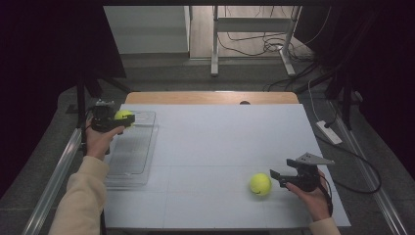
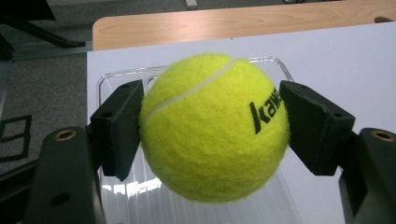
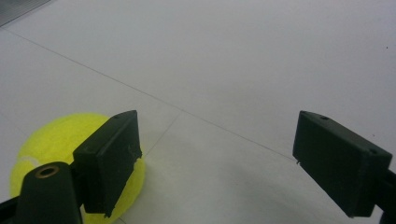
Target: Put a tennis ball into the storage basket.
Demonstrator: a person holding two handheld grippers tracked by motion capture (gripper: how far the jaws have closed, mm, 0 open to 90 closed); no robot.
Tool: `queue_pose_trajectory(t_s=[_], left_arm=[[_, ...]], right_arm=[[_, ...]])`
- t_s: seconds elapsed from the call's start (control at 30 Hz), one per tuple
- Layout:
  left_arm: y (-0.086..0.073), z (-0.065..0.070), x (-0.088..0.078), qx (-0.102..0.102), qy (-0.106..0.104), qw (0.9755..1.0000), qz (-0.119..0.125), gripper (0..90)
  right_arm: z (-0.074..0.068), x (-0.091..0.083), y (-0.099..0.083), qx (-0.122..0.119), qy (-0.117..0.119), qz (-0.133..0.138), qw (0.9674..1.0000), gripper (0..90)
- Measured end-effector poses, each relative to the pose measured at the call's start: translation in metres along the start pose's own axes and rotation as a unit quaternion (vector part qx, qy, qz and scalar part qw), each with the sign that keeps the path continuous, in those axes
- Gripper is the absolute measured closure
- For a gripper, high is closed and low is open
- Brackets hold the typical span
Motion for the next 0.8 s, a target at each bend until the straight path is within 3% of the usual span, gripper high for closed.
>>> queue_pose_trajectory(t_s=[0.4,0.8], left_arm=[[-0.004,-0.004,0.006,-0.002,0.007,0.9998,-0.019,27.0],[-0.015,-0.011,0.019,-0.007,0.022,0.9978,-0.061,26.9]], right_arm=[[0.000,0.000,0.000,0.000,0.000,0.000,1.0000,15.2],[0.001,0.000,-0.001,0.000,-0.001,-0.001,1.0000,15.2]])
Point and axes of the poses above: each handheld gripper's, and its own axes: x roughly forward along the jaws, y roughly out of its top, z roughly to its right, the point moved 10 cm from there along x, roughly forward along the jaws, and after that the axes turned 5 degrees about -x, right-handed, at the moved point
